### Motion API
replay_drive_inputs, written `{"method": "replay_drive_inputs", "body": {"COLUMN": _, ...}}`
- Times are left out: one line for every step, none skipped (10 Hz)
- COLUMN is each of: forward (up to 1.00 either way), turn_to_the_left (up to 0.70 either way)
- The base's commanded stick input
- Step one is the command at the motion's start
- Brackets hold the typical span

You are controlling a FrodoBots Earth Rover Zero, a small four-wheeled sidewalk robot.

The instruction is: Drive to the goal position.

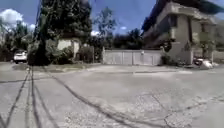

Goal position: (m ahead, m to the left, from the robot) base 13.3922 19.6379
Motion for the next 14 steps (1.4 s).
{"method": "replay_drive_inputs", "body": {"forward": 0.0, "turn_to_the_left": 0.0}}
{"method": "replay_drive_inputs", "body": {"forward": 0.0, "turn_to_the_left": 0.0}}
{"method": "replay_drive_inputs", "body": {"forward": 0.0, "turn_to_the_left": 0.05}}
{"method": "replay_drive_inputs", "body": {"forward": 0.05, "turn_to_the_left": 0.01}}
{"method": "replay_drive_inputs", "body": {"forward": 0.0, "turn_to_the_left": 0.06}}
{"method": "replay_drive_inputs", "body": {"forward": 0.91, "turn_to_the_left": 0.37}}
{"method": "replay_drive_inputs", "body": {"forward": 1.0, "turn_to_the_left": 0.4}}
{"method": "replay_drive_inputs", "body": {"forward": 1.0, "turn_to_the_left": 0.4}}
{"method": "replay_drive_inputs", "body": {"forward": 1.0, "turn_to_the_left": 0.4}}
{"method": "replay_drive_inputs", "body": {"forward": 1.0, "turn_to_the_left": 0.4}}
{"method": "replay_drive_inputs", "body": {"forward": 1.0, "turn_to_the_left": 0.4}}
{"method": "replay_drive_inputs", "body": {"forward": 1.0, "turn_to_the_left": 0.4}}
{"method": "replay_drive_inputs", "body": {"forward": 1.0, "turn_to_the_left": 0.4}}
{"method": "replay_drive_inputs", "body": {"forward": 1.0, "turn_to_the_left": 0.4}}
